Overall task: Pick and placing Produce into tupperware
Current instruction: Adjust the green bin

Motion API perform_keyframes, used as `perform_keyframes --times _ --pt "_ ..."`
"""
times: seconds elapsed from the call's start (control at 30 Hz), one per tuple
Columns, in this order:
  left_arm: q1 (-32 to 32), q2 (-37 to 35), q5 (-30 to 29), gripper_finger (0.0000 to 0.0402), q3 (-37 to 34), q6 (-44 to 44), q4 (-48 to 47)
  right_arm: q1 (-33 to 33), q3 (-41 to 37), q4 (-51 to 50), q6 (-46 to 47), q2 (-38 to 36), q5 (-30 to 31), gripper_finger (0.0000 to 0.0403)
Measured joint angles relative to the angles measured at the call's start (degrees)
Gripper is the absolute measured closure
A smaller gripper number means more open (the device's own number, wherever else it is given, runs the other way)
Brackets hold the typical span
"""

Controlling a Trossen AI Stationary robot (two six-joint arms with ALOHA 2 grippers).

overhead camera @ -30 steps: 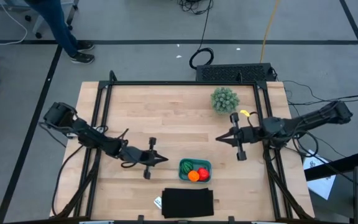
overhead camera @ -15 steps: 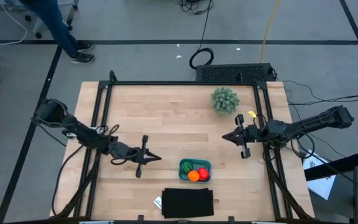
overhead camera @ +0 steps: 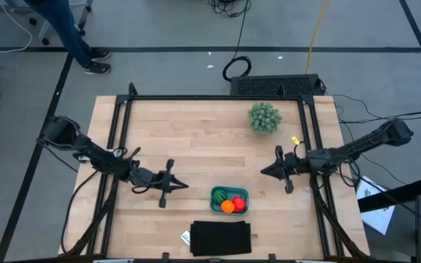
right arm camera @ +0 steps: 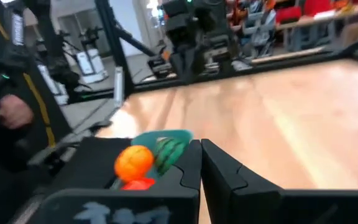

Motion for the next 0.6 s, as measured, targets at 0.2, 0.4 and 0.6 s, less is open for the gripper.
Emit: perform_keyframes --times 0.2,0.4,0.6 --pt "0.2 5.9 -0.3 0.0401 0.0 -2.7 3.6 5.3 -0.3 -1.7 4.7 3.0 0.0 0.0403" --pt "1.9 11.7 0.9 0.0401 1.3 -3.1 8.2 9.7 -0.2 -0.8 8.7 8.4 0.1 0.0403" --pt "3.1 14.4 3.9 0.0401 5.2 -3.6 6.0 12.4 -0.2 5.7 10.7 15.5 0.2 0.0403"
